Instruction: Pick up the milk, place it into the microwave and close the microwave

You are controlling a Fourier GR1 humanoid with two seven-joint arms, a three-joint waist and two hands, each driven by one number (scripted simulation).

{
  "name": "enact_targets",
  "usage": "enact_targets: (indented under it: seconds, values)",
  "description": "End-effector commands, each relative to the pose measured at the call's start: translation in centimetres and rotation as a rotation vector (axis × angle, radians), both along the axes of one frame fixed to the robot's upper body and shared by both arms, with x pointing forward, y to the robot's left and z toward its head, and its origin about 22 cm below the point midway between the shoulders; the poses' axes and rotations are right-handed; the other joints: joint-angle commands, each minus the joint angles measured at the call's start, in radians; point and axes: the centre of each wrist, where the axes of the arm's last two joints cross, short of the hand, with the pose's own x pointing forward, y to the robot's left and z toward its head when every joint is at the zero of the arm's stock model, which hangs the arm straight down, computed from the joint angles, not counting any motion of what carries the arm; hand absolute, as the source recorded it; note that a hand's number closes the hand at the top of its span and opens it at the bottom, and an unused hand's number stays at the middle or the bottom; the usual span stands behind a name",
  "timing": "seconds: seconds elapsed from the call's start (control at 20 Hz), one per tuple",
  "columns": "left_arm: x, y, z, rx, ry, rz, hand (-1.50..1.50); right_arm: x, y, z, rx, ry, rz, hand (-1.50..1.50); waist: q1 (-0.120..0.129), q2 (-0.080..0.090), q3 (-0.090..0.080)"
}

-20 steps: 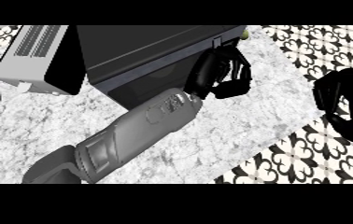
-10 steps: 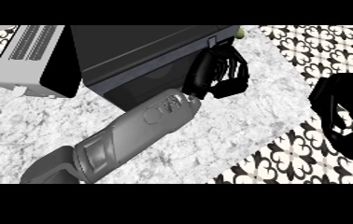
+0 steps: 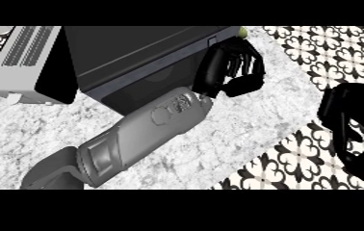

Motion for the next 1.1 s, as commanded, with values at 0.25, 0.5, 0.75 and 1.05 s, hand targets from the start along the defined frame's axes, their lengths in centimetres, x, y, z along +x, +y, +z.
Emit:
enact_targets:
  seconds: [0.25, 0.5, 0.75, 1.05]
  values:
    - [1.4, 1.0, 0.3, -0.259, 0.377, 0.135, 1.50, -1.6, 1.4, -1.4, -0.111, 0.086, 0.169, 1.50, 0.030, 0.057, -0.017]
    - [1.7, 2.3, 0.3, -0.457, 0.475, 0.122, 1.50, -3.0, 2.7, -2.8, -0.072, 0.138, 0.200, 1.50, 0.080, 0.043, -0.019]
    - [1.7, 3.3, -1.7, -0.522, 0.546, 0.079, 1.50, -4.3, 3.2, -3.6, -0.031, 0.165, 0.189, 1.50, 0.100, 0.032, -0.015]
    - [1.9, 4.9, -3.9, -0.555, 0.575, 0.052, 1.50, -6.0, 4.0, -4.2, -0.004, 0.181, 0.183, 1.50, 0.130, 0.022, -0.015]
